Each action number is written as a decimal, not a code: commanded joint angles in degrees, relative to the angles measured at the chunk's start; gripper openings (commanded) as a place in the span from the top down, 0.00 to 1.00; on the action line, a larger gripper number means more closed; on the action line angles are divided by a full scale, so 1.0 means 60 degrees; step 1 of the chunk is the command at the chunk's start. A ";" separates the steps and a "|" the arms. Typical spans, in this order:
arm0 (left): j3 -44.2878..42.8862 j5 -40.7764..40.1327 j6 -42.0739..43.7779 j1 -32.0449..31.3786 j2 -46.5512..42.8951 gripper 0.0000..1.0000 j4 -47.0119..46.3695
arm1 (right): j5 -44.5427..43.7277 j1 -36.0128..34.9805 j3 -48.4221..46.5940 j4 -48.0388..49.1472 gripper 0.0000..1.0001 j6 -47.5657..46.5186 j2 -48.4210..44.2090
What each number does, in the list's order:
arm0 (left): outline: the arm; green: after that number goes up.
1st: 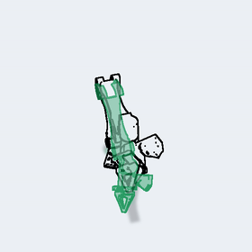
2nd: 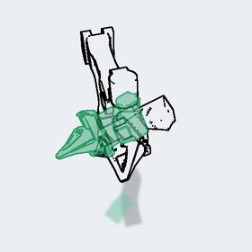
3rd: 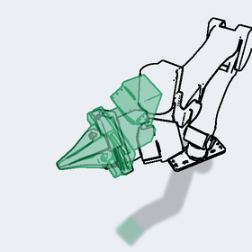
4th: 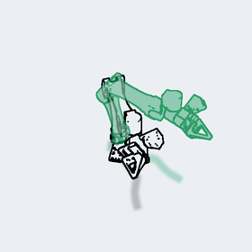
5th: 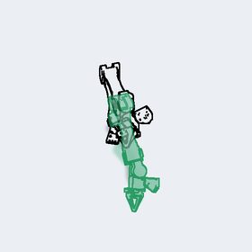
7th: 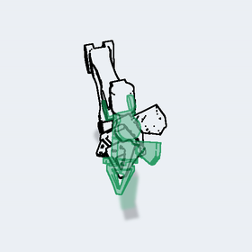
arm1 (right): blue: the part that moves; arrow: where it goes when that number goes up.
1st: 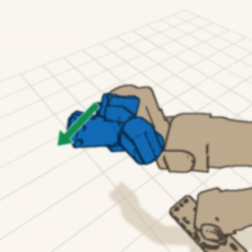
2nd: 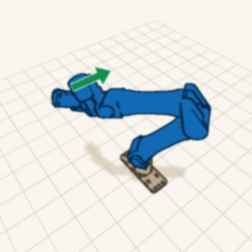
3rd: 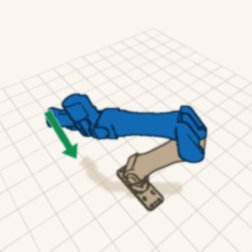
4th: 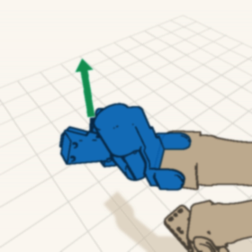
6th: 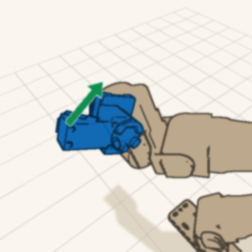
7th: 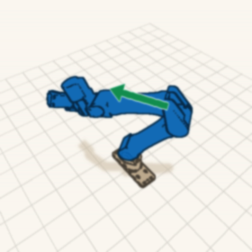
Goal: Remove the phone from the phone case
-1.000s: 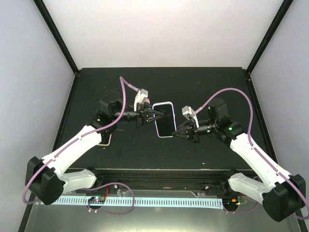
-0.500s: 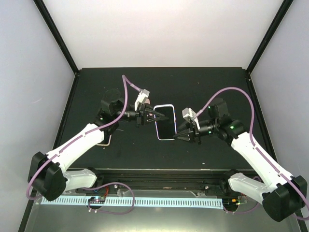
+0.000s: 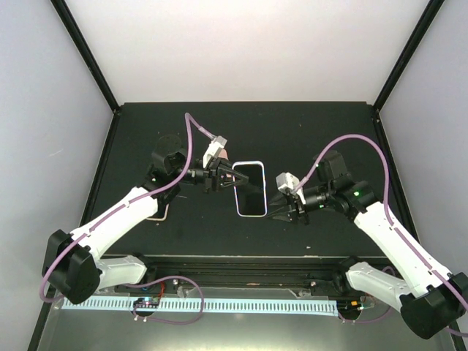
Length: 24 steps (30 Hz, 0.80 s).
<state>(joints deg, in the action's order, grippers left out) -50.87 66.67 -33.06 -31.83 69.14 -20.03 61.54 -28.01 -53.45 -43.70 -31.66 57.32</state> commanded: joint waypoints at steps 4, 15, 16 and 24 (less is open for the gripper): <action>-0.0186 0.0523 -0.0407 -0.0127 0.0014 0.98 -0.1012 | -0.0157 -0.0193 -0.0156 -0.0131 0.72 -0.0523 0.0053; -0.0243 0.0633 -0.0306 -0.0311 0.0151 0.98 -0.0840 | 0.0108 -0.0289 -0.0364 -0.0464 0.70 -0.0824 0.0212; -0.0238 0.0648 -0.0306 -0.0320 0.0151 0.99 -0.0842 | 0.0050 -0.0293 -0.0368 -0.0472 0.73 -0.0849 0.0206; -0.0342 0.0986 -0.0485 -0.0454 0.0290 0.99 -0.0806 | -0.0471 -0.0353 -0.0465 -0.0612 0.87 -0.1549 0.0239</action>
<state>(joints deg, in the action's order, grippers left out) -50.87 68.69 -34.54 -33.21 70.32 -21.56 61.32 -29.87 -54.39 -47.92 -37.21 58.54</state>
